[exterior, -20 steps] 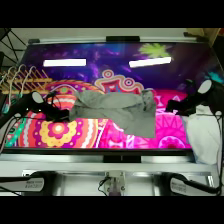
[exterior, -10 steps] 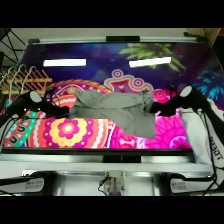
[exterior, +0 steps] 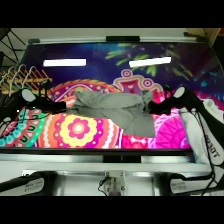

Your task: Fold the shirts.

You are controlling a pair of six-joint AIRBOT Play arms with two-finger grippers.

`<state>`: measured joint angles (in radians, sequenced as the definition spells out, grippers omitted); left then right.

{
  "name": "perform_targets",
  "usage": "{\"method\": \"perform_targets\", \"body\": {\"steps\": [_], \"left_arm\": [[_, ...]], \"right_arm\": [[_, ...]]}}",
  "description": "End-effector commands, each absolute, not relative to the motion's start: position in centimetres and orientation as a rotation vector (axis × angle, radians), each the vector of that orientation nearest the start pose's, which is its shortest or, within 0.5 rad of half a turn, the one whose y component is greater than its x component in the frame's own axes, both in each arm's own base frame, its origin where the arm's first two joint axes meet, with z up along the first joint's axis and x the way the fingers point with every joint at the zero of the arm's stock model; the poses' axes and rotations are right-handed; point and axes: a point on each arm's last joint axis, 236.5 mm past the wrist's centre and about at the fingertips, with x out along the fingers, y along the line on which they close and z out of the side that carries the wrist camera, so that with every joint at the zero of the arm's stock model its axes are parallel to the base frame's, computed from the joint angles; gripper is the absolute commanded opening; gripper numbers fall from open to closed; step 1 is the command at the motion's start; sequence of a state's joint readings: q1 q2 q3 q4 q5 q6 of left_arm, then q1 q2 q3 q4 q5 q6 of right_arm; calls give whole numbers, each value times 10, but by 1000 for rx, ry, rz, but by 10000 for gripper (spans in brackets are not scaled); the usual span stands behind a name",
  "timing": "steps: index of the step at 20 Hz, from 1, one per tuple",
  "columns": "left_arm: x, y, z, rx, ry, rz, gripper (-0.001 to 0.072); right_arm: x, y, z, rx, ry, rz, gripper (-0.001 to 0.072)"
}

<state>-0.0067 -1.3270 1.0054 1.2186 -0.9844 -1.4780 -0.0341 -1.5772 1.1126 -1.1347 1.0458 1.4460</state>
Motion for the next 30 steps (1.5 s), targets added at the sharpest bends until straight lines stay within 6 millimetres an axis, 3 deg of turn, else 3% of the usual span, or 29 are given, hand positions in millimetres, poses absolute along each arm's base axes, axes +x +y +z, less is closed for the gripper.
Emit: {"method": "perform_targets", "body": {"steps": [1, 3, 5, 6, 7, 8, 9, 10, 12, 13, 14, 15, 17, 19, 20, 22, 25, 27, 30], "left_arm": [[392, -67, -14, -253, 1197, -187, 31], [409, -66, 34, -236, 1076, -200, 30], [429, -66, 118, -194, 872, -227, 31], [435, -66, 176, -150, 738, -247, 31], [435, -63, 243, -122, 588, -249, 30], [428, -60, 313, -115, 432, -244, 30], [412, -57, 385, -137, 266, -235, 30], [384, -52, 460, -163, 80, -227, 30], [309, -45, 576, -191, -238, -228, 30], [270, -44, 613, -208, -353, -240, 30], [232, -44, 640, -235, -453, -256, 30], [201, -43, 655, -266, -520, -269, 30], [164, -45, 660, -270, -562, -278, 30], [151, -43, 650, -255, -544, -262, 30], [155, -40, 640, -240, -509, -239, 30], [182, -33, 605, -204, -367, -179, 30], [238, -20, 529, -146, -74, -89, 31], [276, -12, 471, -128, 115, -49, 30], [337, -9, 371, -126, 382, -33, 31]], "right_arm": [[386, 80, -86, 402, 1451, 218, 59], [388, 81, -52, 368, 1383, 255, 59], [397, 81, 17, 294, 1227, 309, 59], [408, 77, 70, 249, 1088, 307, 60], [419, 69, 139, 199, 896, 288, 60], [424, 59, 215, 149, 687, 255, 60], [416, 47, 299, 97, 457, 212, 60], [392, 32, 390, 49, 207, 154, 60], [309, 12, 532, -7, -211, 61, 60], [262, 8, 577, -18, -361, 38, 59], [226, 8, 602, -15, -455, 33, 59], [195, 9, 617, -6, -510, 35, 59], [161, 10, 621, 2, -533, 39, 59], [157, 6, 607, -12, -469, 18, 60], [163, 1, 594, -22, -411, -6, 60], [183, -9, 562, -45, -263, -49, 60], [230, -27, 496, -70, 31, -112, 60], [272, -35, 447, -80, 224, -134, 60], [352, -43, 372, -115, 430, -143, 60]]}}
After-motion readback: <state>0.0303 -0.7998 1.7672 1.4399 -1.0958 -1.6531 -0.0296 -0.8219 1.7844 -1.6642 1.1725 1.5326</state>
